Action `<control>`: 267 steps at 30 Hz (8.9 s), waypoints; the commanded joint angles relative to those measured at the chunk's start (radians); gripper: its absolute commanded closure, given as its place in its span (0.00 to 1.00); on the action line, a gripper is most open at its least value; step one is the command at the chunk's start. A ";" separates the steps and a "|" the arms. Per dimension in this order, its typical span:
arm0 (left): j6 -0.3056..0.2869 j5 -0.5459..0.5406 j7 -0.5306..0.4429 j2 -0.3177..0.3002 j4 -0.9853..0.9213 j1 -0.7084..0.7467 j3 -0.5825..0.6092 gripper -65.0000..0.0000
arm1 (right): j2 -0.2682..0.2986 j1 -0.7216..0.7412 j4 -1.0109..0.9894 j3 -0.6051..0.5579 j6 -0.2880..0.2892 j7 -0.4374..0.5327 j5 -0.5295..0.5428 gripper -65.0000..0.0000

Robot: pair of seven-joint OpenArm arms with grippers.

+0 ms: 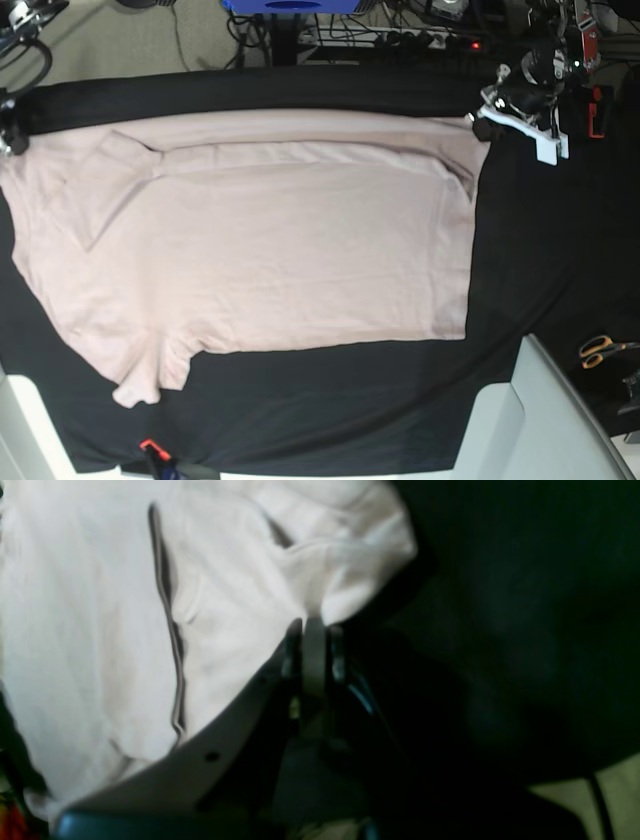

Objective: Fold the T-shirt properly

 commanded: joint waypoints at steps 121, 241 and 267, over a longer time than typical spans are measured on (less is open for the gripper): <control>0.031 0.179 -0.016 0.114 -0.034 -0.166 0.196 1.00 | -0.114 -0.163 0.543 0.079 0.018 -0.029 0.014 0.99; 0.027 0.189 -0.022 0.051 0.162 0.053 -0.278 1.00 | 0.188 0.110 0.252 -0.855 -0.279 0.363 0.008 0.39; 0.027 0.348 -0.022 0.060 0.162 0.030 -0.271 1.00 | 0.180 0.535 -0.592 -1.265 -0.277 0.751 0.009 0.91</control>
